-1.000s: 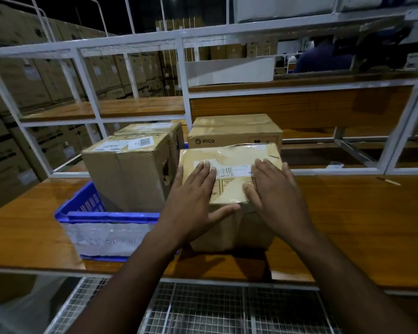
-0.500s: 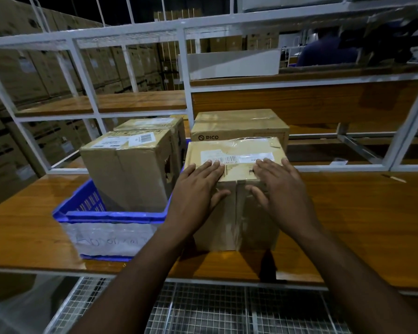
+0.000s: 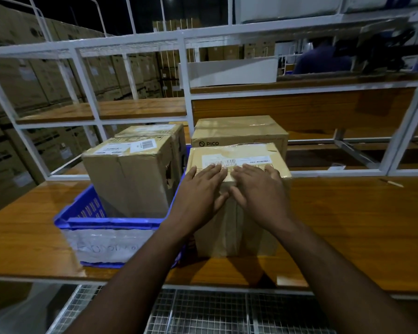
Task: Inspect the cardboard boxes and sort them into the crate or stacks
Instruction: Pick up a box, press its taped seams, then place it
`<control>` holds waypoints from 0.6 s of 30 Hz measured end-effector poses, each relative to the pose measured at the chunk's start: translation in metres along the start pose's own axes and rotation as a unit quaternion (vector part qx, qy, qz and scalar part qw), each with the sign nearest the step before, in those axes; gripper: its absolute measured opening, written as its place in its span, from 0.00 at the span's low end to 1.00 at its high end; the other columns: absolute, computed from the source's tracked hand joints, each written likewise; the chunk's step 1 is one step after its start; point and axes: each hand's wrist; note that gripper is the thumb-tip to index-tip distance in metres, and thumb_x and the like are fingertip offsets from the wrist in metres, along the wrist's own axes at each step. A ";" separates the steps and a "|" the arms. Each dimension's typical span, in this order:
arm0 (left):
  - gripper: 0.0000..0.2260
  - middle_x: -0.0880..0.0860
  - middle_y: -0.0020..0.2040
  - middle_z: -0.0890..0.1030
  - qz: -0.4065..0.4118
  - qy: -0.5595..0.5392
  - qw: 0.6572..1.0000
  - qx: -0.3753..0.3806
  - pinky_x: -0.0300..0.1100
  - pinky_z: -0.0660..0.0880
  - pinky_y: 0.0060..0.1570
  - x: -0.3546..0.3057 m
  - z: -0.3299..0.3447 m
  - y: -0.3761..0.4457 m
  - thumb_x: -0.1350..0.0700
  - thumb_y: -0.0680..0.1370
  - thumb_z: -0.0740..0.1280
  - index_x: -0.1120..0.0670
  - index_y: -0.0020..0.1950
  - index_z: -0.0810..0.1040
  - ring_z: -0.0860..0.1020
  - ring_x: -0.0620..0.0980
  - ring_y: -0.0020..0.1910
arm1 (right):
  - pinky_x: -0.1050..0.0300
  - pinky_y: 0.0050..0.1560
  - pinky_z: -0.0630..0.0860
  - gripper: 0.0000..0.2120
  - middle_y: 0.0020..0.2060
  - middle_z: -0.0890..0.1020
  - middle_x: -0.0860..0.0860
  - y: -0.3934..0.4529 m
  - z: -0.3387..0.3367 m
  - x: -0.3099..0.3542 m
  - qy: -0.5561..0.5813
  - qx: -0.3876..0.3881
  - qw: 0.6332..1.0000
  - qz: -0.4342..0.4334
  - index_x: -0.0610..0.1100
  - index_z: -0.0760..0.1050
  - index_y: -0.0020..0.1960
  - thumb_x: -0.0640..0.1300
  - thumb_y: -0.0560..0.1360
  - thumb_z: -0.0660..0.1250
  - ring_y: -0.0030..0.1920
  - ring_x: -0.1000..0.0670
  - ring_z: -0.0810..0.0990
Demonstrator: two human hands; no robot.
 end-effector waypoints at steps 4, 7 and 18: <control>0.29 0.51 0.79 0.65 -0.015 -0.006 1.000 -0.005 0.47 0.55 0.78 0.002 -0.001 0.002 0.39 0.82 0.60 0.50 0.80 0.62 0.61 0.46 0.79 | 0.46 0.76 0.55 0.26 0.73 0.72 0.51 0.002 -0.001 -0.014 -0.009 0.017 1.000 -0.010 0.49 0.69 0.74 0.60 0.80 0.61 0.75 0.52 0.65; 0.33 0.52 0.79 0.65 -0.047 -0.008 0.999 0.004 0.46 0.54 0.77 0.010 -0.004 0.004 0.34 0.81 0.57 0.52 0.80 0.62 0.63 0.48 0.78 | 0.48 0.76 0.56 0.35 0.74 0.70 0.47 0.000 -0.001 -0.035 -0.033 0.027 0.999 0.033 0.45 0.66 0.76 0.67 0.78 0.58 0.75 0.49 0.65; 0.37 0.53 0.70 0.77 -0.085 -0.055 0.995 0.013 0.52 0.61 0.74 0.022 -0.013 0.021 0.29 0.77 0.45 0.52 0.72 0.74 0.74 0.49 0.69 | 0.47 0.65 0.71 0.35 0.47 0.83 0.47 0.035 -0.012 -0.045 -0.071 0.032 0.994 0.079 0.45 0.80 0.48 0.74 0.76 0.50 0.49 0.49 0.79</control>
Point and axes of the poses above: each hand's wrist, its own y-axis towards the middle knuckle, its own z-axis out of the palm, x = y × z
